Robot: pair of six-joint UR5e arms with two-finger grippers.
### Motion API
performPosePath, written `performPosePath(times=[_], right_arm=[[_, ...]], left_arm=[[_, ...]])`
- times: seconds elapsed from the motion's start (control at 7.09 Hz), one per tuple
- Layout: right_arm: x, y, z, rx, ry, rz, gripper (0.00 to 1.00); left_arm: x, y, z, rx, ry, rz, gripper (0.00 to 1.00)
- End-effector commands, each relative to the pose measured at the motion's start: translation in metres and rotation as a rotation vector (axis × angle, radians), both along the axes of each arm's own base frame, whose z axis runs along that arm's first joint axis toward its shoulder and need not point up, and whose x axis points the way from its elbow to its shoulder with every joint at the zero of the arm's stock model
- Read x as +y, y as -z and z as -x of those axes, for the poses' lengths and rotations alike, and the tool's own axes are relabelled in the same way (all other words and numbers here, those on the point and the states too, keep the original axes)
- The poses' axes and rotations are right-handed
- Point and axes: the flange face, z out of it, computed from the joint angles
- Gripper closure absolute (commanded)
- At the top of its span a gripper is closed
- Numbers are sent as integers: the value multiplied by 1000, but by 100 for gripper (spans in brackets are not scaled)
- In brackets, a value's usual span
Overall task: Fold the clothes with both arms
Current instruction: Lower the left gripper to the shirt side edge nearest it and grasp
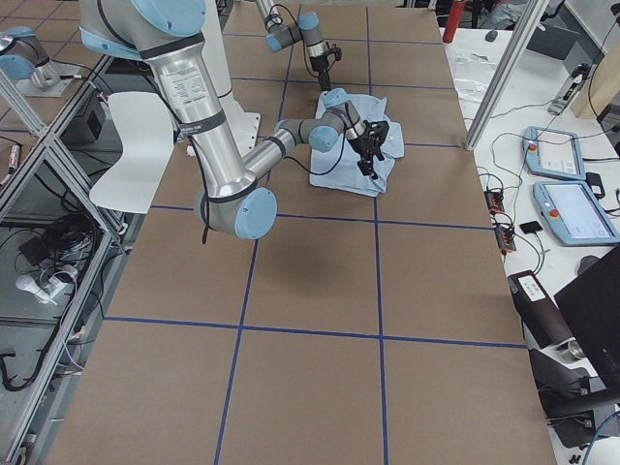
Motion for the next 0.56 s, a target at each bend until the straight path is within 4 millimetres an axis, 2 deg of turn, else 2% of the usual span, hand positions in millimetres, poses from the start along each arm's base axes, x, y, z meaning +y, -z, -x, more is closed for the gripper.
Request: performPosePath(times=[0.0, 0.14, 0.42], right_arm=[[-1, 0, -1, -1, -2, 0, 0], [0, 0, 0, -1, -2, 1, 0], [0, -2, 0, 2, -1, 2, 0]], left_arm=[[3, 2, -2, 8, -2, 11, 81], [4, 3, -1, 10, -1, 11, 100], [3, 6, 5, 13, -2, 1, 100]])
